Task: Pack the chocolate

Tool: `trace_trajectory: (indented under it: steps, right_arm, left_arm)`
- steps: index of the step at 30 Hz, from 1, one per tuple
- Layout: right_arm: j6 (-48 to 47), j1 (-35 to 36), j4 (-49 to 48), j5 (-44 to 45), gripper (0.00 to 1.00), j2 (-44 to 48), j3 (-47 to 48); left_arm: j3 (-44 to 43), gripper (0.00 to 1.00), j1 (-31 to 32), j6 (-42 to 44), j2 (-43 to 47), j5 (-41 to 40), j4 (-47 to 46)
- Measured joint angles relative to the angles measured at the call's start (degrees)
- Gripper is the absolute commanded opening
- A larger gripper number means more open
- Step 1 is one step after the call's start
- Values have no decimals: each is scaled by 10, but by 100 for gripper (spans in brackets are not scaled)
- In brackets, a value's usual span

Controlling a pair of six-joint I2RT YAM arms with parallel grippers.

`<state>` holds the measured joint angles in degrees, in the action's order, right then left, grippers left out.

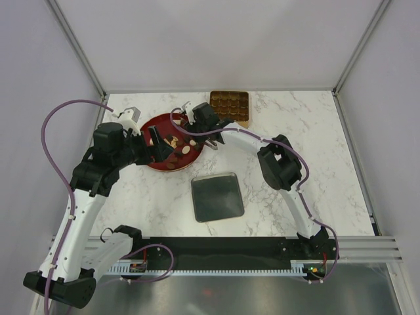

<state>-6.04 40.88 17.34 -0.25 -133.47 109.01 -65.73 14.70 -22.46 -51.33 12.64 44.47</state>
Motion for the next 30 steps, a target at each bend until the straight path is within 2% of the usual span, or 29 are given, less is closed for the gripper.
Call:
trace_trajectory:
  steps: [3, 13, 17, 30]
  right_arm:
    - [0, 0, -2, -2, 50, -12, 15]
    - [0, 1, 0, -17, 33, -24, 28]
    - [3, 1, 3, -26, 30, -19, 26]
    - [41, -29, -10, -52, 27, 104, 14]
  left_arm:
    - [0, 98, 0, 0, 0, 0, 0]
    - [0, 99, 0, 0, -2, 0, 0]
    - [0, 99, 0, 0, -3, 0, 0]
    - [0, 99, 0, 0, -3, 0, 0]
